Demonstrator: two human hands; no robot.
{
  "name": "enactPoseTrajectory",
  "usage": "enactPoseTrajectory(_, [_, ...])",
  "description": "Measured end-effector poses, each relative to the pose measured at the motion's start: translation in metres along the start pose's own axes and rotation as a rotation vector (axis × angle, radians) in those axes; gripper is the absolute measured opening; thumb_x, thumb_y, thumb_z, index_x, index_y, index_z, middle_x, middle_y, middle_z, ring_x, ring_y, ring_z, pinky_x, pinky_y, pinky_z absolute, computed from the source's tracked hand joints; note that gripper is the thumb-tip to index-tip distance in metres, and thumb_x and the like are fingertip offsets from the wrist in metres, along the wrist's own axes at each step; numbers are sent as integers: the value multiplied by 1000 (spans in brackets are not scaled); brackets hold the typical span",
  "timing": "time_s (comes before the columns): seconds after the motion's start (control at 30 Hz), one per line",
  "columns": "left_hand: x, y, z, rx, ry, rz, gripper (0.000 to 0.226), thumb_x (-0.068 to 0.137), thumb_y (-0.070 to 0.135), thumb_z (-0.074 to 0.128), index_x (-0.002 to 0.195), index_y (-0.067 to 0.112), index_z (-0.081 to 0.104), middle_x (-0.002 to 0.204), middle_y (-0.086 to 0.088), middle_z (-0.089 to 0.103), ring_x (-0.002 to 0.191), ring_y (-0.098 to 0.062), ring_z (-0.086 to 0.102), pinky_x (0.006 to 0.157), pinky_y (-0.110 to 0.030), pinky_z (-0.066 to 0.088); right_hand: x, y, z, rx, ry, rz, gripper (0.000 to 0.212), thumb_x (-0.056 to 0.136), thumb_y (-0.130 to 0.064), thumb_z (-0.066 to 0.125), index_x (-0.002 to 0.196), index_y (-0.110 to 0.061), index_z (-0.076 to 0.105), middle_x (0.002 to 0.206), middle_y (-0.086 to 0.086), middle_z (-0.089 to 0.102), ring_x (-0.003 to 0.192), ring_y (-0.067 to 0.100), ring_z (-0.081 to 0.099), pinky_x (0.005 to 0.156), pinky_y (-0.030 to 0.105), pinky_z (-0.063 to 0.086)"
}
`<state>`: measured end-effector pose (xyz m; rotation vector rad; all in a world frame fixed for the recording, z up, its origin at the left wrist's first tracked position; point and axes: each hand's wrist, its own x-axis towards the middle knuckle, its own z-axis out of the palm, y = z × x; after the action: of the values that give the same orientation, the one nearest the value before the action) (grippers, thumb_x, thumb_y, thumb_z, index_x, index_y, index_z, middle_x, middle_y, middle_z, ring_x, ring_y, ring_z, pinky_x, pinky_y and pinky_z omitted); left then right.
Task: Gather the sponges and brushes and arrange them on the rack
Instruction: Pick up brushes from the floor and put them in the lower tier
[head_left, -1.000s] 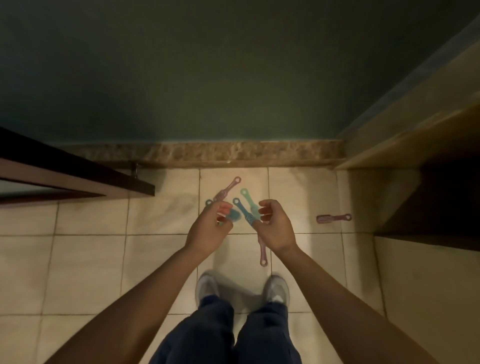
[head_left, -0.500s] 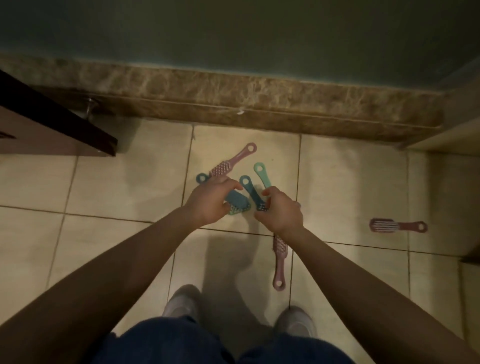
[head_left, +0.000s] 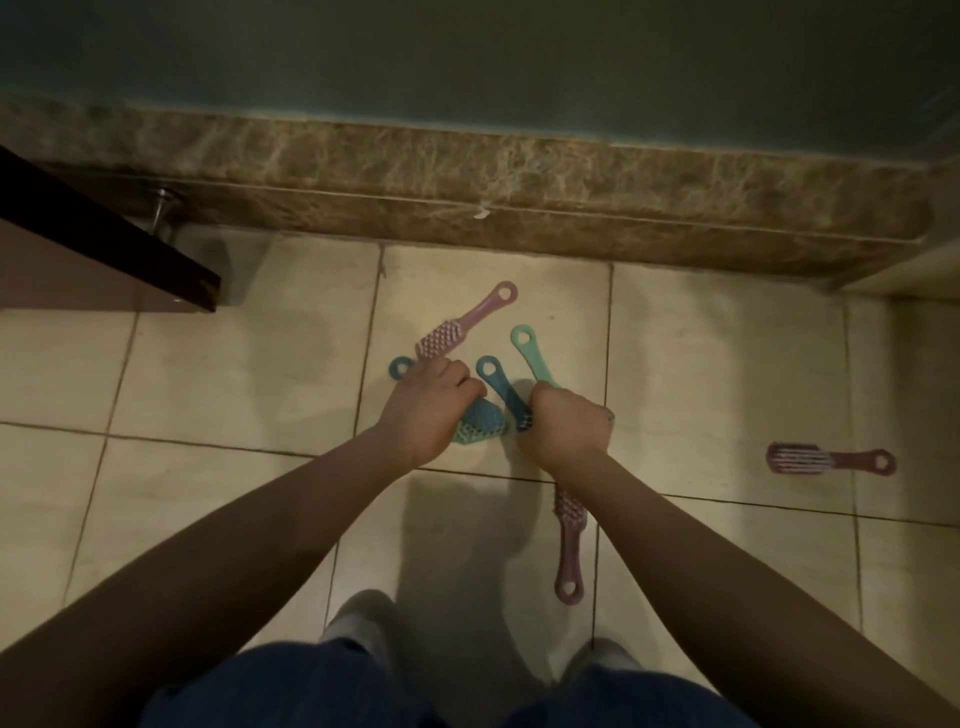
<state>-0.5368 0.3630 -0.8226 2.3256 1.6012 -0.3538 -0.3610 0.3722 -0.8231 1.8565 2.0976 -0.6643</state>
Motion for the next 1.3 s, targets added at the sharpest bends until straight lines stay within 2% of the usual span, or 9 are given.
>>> enactPoseTrajectory(0.23, [-4,-1,5,-119,35,-25,44,77,19,65,119,22,52,114,-1,53,105,-20,52,87,-34,40,9,-5,4,42,-7,-109,21,82,-50,61,82,-30,54,59,-10,42,60,14,52,50,22,33])
enactPoseTrajectory(0.37, [-7,-7,-5,-238,28,-65,32,77,26,65,105,22,50,100,0,60,85,-19,57,66,-31,38,4,-4,1,199,-76,-54,41,77,-66,57,64,-28,45,59,-10,51,57,9,53,48,21,34])
enactPoseTrajectory(0.53, [-9,-11,-27,-408,-36,-144,32,80,33,56,107,24,41,78,4,55,60,-14,49,46,-26,28,8,-2,-29,506,-199,92,28,77,-53,61,76,-25,59,73,-6,62,68,11,60,50,24,37])
enactPoseTrajectory(0.63, [-8,-11,-50,-456,-43,-160,32,81,38,54,107,28,38,79,5,52,60,-16,49,49,-28,29,6,-4,-59,843,-237,156,12,81,-26,66,76,-20,57,72,3,65,64,17,65,59,35,55])
enactPoseTrajectory(0.73, [-14,-6,-90,-501,-46,-186,33,81,43,51,106,32,31,83,5,55,63,-21,53,53,-31,37,-9,-8,-100,1074,-236,243,12,84,-12,59,79,-11,49,59,10,56,39,18,54,42,30,49])
enactPoseTrajectory(0.87, [-42,11,-168,-573,-20,-231,27,84,39,49,104,33,32,78,4,57,62,-23,57,51,-31,40,-56,-16,-177,1203,-248,324,9,87,-12,54,81,-11,47,58,6,45,36,14,37,38,22,32])
enactPoseTrajectory(0.97, [-71,31,-243,-595,25,-203,23,85,31,51,106,33,41,98,10,61,62,-14,53,51,-28,35,-105,-24,-247,1298,-280,378,11,90,-17,54,86,-7,55,54,5,45,33,13,35,38,19,27])
enactPoseTrajectory(1.13, [-117,71,-385,-536,81,-52,31,85,19,55,115,28,54,117,8,57,95,-16,59,72,-31,46,-193,-33,-372,1450,-282,426,35,92,-39,58,91,-4,60,65,14,68,34,17,38,41,21,30])
enactPoseTrajectory(1.3, [-161,121,-527,-503,111,64,35,84,16,56,117,27,58,118,8,58,99,-16,58,82,-35,49,-280,-28,-501,1562,-205,464,22,90,-19,61,97,1,57,60,7,68,33,15,37,39,22,30])
